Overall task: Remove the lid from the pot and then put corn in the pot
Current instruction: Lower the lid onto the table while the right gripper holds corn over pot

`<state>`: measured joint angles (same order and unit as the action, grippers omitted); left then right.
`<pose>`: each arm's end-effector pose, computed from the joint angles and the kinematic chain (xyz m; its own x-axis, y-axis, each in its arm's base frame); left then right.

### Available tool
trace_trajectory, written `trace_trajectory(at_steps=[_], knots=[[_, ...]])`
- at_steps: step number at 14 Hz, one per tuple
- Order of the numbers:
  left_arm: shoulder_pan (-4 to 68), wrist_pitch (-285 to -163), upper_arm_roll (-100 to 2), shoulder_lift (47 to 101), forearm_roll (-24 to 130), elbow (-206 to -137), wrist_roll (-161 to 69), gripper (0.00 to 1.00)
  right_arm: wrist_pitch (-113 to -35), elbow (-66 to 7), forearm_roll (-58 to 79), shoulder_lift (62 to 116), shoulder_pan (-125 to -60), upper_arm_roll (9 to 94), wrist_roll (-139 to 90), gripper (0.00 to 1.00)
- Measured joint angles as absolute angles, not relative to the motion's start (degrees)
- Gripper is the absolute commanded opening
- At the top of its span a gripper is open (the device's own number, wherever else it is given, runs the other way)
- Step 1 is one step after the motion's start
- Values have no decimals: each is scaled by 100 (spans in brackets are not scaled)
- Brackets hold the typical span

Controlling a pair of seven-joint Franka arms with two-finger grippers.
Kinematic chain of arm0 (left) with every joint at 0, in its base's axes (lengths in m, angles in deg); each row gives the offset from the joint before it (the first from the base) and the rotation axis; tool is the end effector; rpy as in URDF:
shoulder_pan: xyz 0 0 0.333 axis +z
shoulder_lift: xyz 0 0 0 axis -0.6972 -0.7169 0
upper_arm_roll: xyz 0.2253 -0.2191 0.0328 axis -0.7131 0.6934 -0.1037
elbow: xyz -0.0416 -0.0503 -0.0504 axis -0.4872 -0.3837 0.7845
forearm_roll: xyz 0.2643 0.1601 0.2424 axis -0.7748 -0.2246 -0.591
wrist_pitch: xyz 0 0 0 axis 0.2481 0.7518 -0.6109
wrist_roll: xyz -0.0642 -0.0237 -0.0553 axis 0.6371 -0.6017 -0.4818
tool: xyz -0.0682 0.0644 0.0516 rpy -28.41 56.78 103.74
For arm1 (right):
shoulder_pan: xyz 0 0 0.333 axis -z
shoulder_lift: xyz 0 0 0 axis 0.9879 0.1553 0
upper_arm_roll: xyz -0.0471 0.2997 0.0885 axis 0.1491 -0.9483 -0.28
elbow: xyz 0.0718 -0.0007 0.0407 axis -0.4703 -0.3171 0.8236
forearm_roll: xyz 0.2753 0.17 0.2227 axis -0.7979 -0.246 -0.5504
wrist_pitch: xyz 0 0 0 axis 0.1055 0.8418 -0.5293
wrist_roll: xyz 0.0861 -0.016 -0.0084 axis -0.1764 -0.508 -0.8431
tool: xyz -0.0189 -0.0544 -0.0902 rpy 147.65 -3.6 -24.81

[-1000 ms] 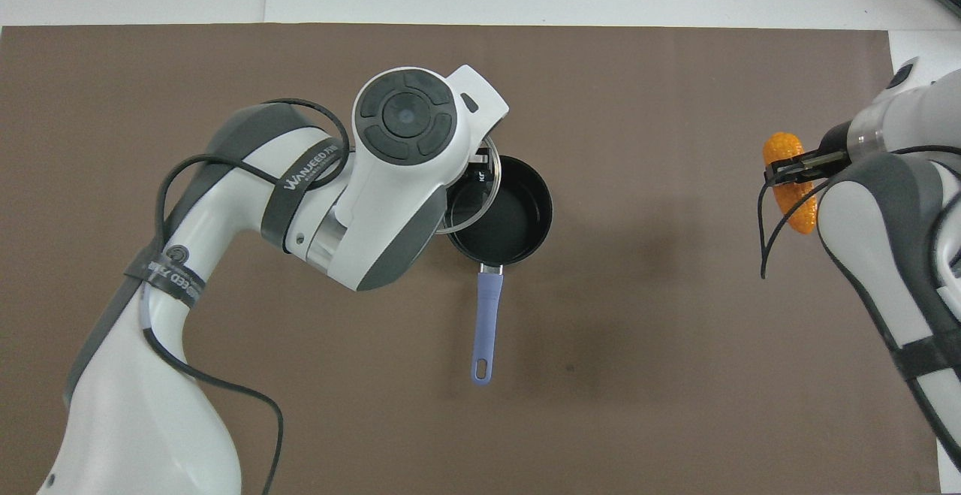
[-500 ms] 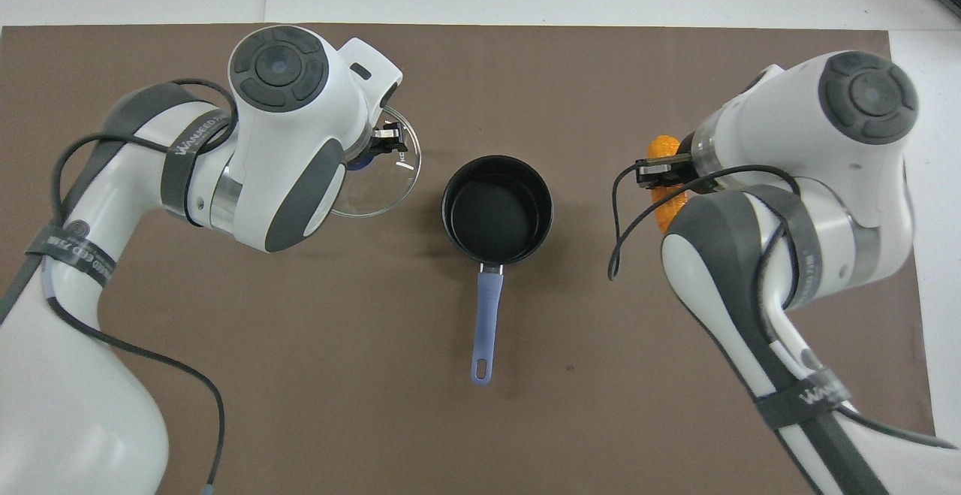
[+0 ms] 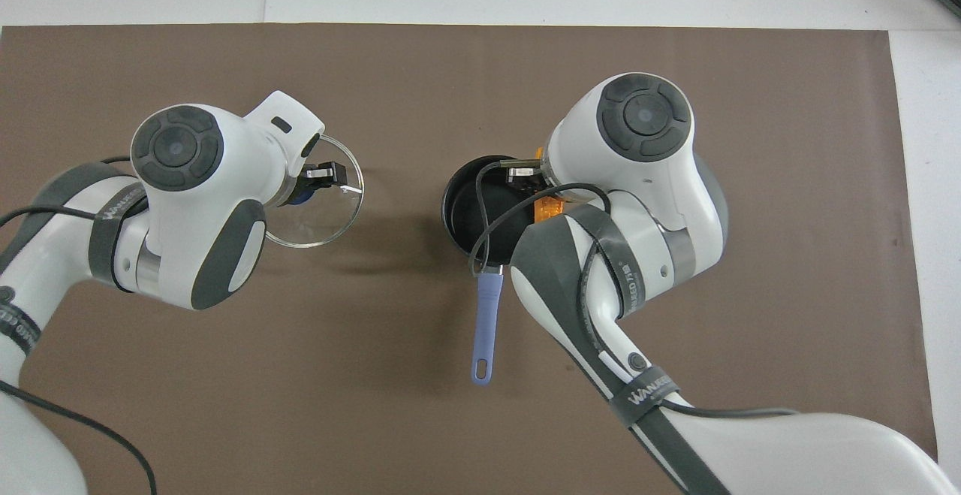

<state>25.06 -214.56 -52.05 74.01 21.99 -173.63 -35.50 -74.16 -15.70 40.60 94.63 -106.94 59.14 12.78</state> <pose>0.5769 -0.1976 0.4092 0.9857 0.0646 0.1555 0.0673 -0.9977 -0.0125 0.6091 0.2954 0.4413 0.9932 -0.0735 0.0904 -0.0681 -0.9957 -0.0622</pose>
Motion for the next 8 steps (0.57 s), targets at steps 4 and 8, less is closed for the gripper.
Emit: trace_trajectory(at_steps=[4,8], knots=[[2783,-21946,-5206,7978,2199,-18466,-3947,0,-7565,-908,4062,10136,-11096,5913,1928,0],[3255,-22176,-5206,8374,2199,-19235,-4664,0,-7867,-914,4063,10373,-11190,5923,2001,0]])
